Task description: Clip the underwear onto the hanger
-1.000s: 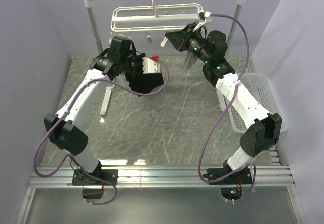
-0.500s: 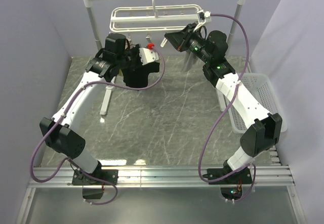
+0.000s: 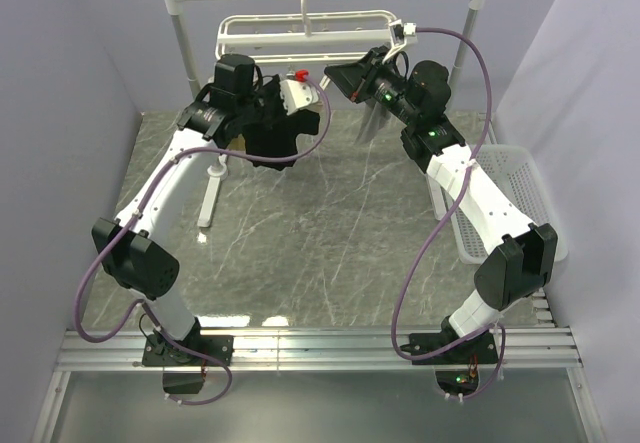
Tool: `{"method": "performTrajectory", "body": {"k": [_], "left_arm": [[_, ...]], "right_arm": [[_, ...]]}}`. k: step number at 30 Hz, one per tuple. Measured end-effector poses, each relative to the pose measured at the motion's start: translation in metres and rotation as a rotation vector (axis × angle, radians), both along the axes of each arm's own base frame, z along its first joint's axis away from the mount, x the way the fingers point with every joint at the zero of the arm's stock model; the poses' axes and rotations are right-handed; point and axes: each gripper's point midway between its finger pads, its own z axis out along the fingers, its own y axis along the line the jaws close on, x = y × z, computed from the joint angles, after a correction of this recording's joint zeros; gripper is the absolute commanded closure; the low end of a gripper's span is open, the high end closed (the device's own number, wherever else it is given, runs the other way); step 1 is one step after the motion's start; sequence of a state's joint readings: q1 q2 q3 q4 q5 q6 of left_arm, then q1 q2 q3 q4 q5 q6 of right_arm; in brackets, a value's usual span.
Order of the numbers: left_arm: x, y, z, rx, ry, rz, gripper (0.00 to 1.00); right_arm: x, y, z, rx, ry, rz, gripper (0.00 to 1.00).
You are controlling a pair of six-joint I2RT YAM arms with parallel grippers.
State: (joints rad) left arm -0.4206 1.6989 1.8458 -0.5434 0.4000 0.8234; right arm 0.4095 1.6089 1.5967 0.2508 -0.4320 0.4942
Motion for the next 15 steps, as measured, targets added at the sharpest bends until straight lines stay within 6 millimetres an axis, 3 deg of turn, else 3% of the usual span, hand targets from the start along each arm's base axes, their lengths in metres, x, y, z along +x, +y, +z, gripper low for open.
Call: {"method": "performTrajectory", "body": {"k": [15], "left_arm": [[0.001, -0.003, 0.026, -0.039, -0.039, -0.006, 1.0]], "right_arm": [[0.003, -0.002, -0.005, -0.045, -0.043, -0.018, 1.0]]}}
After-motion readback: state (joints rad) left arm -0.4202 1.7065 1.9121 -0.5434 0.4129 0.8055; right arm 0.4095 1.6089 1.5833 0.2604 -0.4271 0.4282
